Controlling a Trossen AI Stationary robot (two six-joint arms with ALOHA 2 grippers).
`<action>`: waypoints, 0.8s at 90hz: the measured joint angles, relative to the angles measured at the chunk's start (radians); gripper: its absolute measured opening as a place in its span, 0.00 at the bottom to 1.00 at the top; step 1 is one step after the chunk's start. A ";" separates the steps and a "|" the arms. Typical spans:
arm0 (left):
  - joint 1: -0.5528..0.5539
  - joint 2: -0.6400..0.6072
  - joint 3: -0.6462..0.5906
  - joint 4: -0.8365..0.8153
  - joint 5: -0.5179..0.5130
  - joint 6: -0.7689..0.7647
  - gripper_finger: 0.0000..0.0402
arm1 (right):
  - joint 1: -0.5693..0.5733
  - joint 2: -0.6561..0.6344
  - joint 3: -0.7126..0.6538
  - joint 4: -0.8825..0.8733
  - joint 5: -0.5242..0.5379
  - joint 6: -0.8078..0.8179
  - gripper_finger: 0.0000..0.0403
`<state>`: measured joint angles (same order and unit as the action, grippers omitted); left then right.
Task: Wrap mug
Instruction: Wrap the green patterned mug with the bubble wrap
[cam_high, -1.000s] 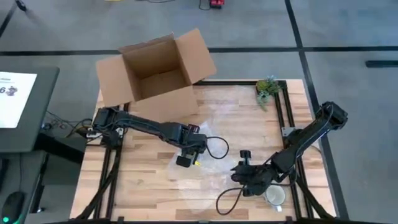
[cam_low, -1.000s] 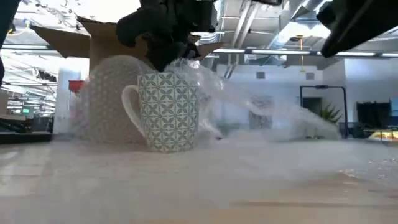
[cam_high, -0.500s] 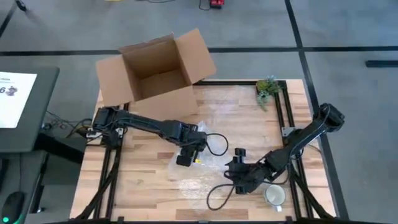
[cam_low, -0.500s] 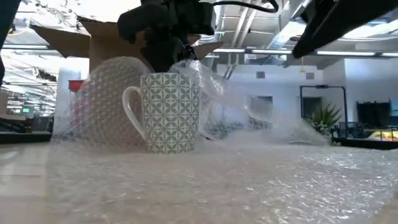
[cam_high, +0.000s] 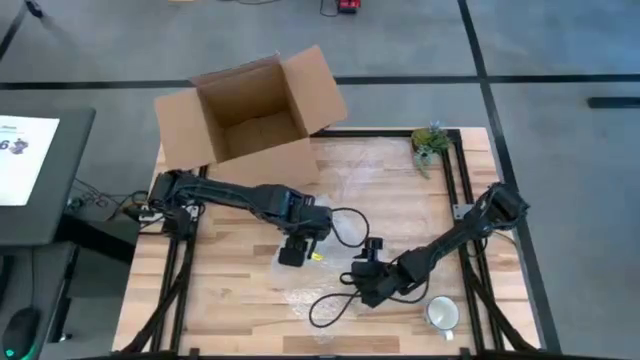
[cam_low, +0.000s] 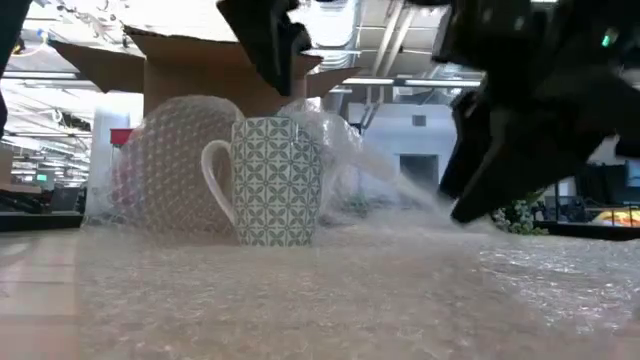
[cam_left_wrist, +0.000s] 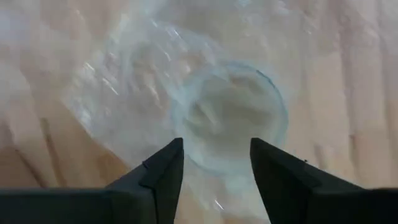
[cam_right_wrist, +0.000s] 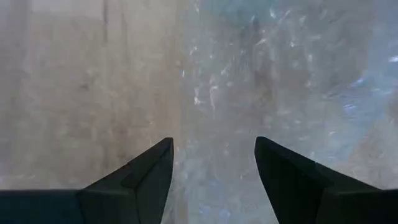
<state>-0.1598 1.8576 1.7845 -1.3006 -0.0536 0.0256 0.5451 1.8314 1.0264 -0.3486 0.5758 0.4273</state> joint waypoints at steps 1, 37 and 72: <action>-0.002 0.000 0.001 -0.010 0.000 -0.005 0.41 | -0.001 0.004 0.000 0.000 0.006 0.003 0.54; -0.082 -0.032 -0.194 -0.116 -0.234 -0.103 0.41 | 0.009 -0.033 0.001 -0.013 0.111 0.014 0.10; -0.121 -0.165 -0.472 0.255 -0.326 -0.115 0.41 | -0.013 -0.097 0.098 0.058 0.210 -0.196 0.00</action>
<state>-0.2805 1.6930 1.3130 -1.0452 -0.3798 -0.0897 0.5323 1.7348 1.1240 -0.2902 0.7860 0.2317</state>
